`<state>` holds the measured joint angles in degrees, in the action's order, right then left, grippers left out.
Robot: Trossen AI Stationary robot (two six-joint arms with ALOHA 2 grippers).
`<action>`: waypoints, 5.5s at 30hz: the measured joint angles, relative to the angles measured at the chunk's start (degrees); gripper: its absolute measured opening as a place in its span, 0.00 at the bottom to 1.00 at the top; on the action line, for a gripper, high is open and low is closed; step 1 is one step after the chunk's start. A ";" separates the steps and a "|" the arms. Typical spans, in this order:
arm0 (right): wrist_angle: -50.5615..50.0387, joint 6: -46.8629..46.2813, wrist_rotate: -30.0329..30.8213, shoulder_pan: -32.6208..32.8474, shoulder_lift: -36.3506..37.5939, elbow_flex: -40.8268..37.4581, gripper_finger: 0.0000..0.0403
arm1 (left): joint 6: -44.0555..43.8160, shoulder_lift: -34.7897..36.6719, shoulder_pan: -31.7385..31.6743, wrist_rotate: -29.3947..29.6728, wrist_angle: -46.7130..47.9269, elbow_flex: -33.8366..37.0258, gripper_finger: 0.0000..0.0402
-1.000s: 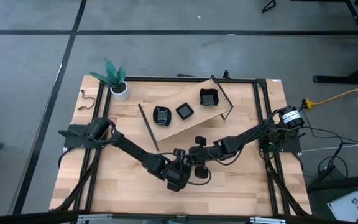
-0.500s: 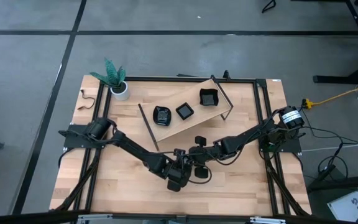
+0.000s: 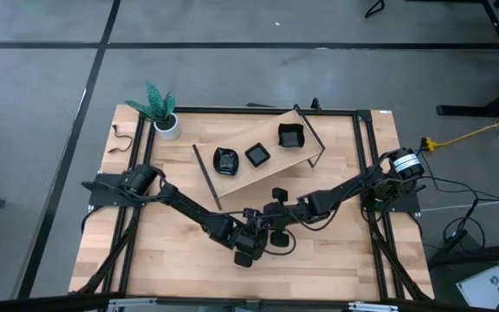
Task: Pick & Place Mini shaped plates
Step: Stack the black square plate on top of the black square plate on the shelf
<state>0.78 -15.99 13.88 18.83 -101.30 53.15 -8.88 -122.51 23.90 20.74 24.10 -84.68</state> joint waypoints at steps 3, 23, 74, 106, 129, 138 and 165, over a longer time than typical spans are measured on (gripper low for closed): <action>0.14 1.26 3.94 0.35 0.51 0.00 0.28 | -0.39 -0.01 0.01 -0.63 -0.07 0.02 0.00; -3.25 -0.08 7.59 1.57 1.57 0.03 0.28 | 4.84 1.37 2.76 7.80 -2.38 -0.48 0.00; -4.54 -4.54 3.86 -0.25 1.53 -0.02 0.28 | 1.06 0.01 -1.47 2.24 0.98 -0.57 0.00; -3.18 -4.56 -3.54 -2.34 -2.19 -0.02 0.20 | 0.48 -1.02 -1.09 4.45 0.90 -0.61 0.00; -1.54 -2.15 -3.39 -2.34 -1.73 -0.02 0.01 | 1.14 3.42 2.21 12.83 2.70 -0.57 0.01; -2.59 9.32 3.72 0.00 2.48 -0.02 0.01 | -0.10 4.93 4.37 18.88 6.42 -0.57 0.00; -1.56 20.49 11.90 4.79 2.80 -0.04 0.01 | -14.68 5.76 8.00 16.54 16.59 -0.04 0.01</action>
<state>-0.77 4.50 25.78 23.62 -98.50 53.10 -23.56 -116.75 31.90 37.29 40.69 -84.72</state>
